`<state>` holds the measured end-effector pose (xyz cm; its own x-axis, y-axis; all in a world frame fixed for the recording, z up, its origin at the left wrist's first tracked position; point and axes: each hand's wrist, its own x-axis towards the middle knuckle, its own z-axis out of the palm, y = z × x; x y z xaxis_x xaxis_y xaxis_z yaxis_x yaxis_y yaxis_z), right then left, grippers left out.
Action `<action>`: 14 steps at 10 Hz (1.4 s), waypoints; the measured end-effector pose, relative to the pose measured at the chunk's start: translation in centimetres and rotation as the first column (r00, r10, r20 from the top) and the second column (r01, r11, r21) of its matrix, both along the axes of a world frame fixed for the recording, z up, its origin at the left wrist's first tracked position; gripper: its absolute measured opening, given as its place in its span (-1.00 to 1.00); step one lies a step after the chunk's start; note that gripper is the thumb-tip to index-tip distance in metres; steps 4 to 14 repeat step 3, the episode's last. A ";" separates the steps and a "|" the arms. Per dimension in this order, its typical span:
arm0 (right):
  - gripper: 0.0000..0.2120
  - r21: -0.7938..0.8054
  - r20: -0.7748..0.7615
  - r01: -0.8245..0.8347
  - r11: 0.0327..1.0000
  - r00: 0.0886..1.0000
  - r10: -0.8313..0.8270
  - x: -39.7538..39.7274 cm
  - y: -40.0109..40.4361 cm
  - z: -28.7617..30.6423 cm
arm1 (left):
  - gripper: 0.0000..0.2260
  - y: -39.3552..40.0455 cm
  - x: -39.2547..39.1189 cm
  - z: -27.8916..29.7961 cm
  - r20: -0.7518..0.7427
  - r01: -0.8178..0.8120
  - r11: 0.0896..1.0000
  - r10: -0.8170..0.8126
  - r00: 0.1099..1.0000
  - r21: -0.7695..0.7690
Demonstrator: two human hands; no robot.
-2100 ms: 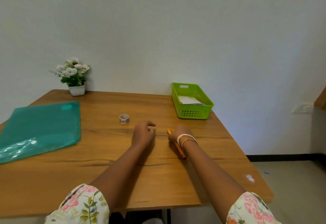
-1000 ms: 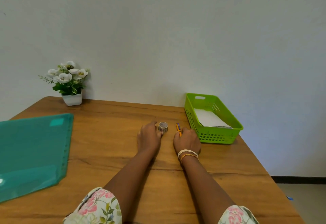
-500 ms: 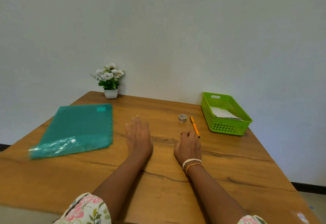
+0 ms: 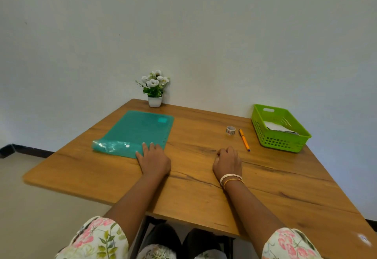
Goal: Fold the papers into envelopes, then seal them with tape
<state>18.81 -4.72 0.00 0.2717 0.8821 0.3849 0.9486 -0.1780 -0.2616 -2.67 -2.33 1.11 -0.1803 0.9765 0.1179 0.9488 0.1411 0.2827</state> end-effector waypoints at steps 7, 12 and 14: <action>-0.69 -0.074 -0.016 -0.059 0.995 0.998 0.058 -0.3 -1.7 0.3 | -0.43 -1.1 0.8 0.1 -0.151 0.141 0.976 -0.117 0.982 0.164; -0.69 -0.074 -0.016 -0.059 0.995 0.998 0.058 -0.3 -1.7 0.3 | -0.43 -1.1 0.8 0.1 -0.151 0.141 0.976 -0.117 0.982 0.164; -0.69 -0.074 -0.016 -0.059 0.995 0.998 0.058 -0.3 -1.7 0.3 | -0.43 -1.1 0.8 0.1 -0.151 0.141 0.976 -0.117 0.982 0.164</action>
